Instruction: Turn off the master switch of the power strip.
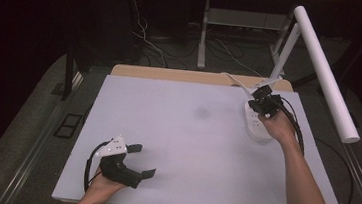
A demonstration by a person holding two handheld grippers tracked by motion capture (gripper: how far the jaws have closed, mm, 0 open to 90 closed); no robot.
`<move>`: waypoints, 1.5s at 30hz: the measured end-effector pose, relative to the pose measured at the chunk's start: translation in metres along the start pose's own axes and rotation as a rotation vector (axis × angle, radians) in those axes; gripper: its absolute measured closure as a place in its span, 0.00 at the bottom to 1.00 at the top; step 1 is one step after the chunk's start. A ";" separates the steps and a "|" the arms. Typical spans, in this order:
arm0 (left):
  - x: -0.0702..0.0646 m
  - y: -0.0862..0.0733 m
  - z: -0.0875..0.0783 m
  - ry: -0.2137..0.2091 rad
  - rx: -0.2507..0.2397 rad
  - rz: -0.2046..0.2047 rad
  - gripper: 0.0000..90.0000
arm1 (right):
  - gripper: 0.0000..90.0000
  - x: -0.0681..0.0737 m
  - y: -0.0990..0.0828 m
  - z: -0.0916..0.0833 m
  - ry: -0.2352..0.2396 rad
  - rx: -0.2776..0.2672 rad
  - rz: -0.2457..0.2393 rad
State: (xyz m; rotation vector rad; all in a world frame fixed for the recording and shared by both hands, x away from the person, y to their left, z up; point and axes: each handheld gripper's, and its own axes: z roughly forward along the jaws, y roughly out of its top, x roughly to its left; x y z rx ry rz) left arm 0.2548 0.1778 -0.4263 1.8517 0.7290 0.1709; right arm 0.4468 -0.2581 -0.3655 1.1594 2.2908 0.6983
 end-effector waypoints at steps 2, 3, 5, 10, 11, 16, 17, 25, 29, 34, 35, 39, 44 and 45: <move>0.000 0.000 0.000 0.001 -0.001 0.001 0.00 | 0.95 0.004 0.000 -0.011 0.015 -0.022 0.012; 0.000 0.000 0.000 0.000 0.000 0.003 0.00 | 0.95 0.004 0.000 -0.011 0.015 -0.022 0.012; 0.000 0.000 0.000 0.000 0.001 0.003 0.00 | 0.83 0.008 -0.001 -0.020 0.011 -0.045 0.032; 0.001 0.000 0.000 0.005 0.000 0.003 0.00 | 0.57 0.014 -0.008 -0.035 0.018 -0.092 0.039; 0.001 0.001 0.000 0.007 0.000 0.004 0.00 | 0.57 0.014 -0.008 -0.035 0.018 -0.092 0.039; 0.001 0.001 0.001 0.008 0.003 0.006 0.00 | 0.29 0.020 -0.022 -0.052 0.051 -0.147 0.082; 0.001 0.001 0.002 0.008 0.003 0.005 0.00 | 0.24 0.021 -0.026 -0.055 0.081 -0.155 0.103; 0.001 0.000 0.004 0.002 0.015 0.010 0.00 | 0.00 0.021 -0.054 -0.072 0.201 -0.208 0.184; 0.001 0.000 0.004 0.004 0.013 0.005 0.00 | 0.00 0.021 -0.071 -0.082 0.229 -0.234 0.221; 0.002 0.001 0.005 0.006 0.012 0.005 0.00 | 0.00 0.023 -0.083 -0.088 0.243 -0.255 0.238; 0.002 0.001 0.005 0.007 0.012 0.005 0.00 | 0.00 0.026 -0.087 -0.090 0.248 -0.257 0.239; 0.001 0.001 0.005 0.007 0.014 0.007 0.00 | 0.00 0.030 -0.093 -0.092 0.255 -0.267 0.242; 0.002 0.001 0.005 0.007 0.011 0.005 0.00 | 0.00 0.040 -0.101 -0.097 0.261 -0.271 0.236; 0.002 0.001 0.005 0.008 0.011 0.005 0.00 | 0.00 0.044 -0.104 -0.097 0.266 -0.269 0.235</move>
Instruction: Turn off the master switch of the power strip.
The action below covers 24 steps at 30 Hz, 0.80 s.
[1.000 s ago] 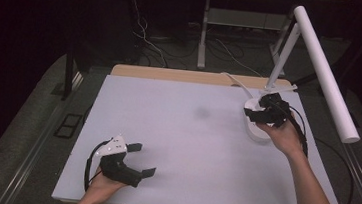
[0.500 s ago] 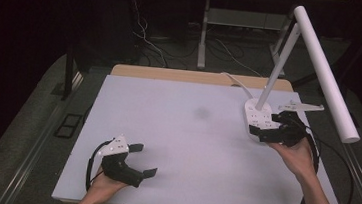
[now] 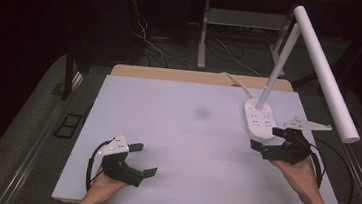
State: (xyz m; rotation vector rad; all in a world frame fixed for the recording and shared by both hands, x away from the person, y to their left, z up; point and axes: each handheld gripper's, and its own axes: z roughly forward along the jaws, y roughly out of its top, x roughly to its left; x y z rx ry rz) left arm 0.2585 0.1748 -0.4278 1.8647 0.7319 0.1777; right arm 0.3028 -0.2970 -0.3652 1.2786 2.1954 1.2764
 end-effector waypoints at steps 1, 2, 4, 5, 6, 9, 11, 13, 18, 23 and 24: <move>0.000 0.000 0.000 0.000 0.001 0.001 0.00 | 0.00 0.000 0.000 0.000 0.000 0.000 0.000; 0.000 0.000 0.000 -0.001 0.002 0.003 0.00 | 0.00 0.002 -0.002 0.000 0.003 0.003 0.000; 0.000 0.000 0.000 0.000 0.001 0.002 0.00 | 0.00 0.007 -0.009 -0.001 0.009 0.001 -0.010; 0.000 0.000 0.000 0.000 0.002 0.003 0.00 | 0.00 0.007 -0.009 -0.001 0.009 0.001 -0.010; 0.000 0.000 0.000 -0.001 0.002 0.003 0.00 | 0.00 0.009 -0.011 -0.001 0.012 0.001 -0.008; 0.000 0.000 0.000 -0.001 0.003 0.004 0.00 | 0.00 0.013 -0.019 -0.002 0.013 -0.004 -0.014; -0.001 0.000 0.000 0.000 0.002 0.005 0.00 | 0.00 0.014 -0.025 -0.002 0.010 -0.012 -0.011; -0.001 0.000 0.000 -0.001 0.000 0.004 0.00 | 0.00 0.015 -0.032 -0.002 0.010 -0.013 -0.008; 0.000 0.000 0.000 -0.001 0.002 0.007 0.00 | 0.00 0.016 -0.049 -0.004 0.011 -0.016 0.016; 0.000 0.000 0.001 -0.002 0.010 0.012 0.00 | 0.00 0.018 -0.069 -0.004 0.010 -0.015 0.037; 0.000 0.000 0.001 -0.002 0.011 0.011 0.00 | 0.00 0.018 -0.073 -0.003 0.008 -0.019 0.039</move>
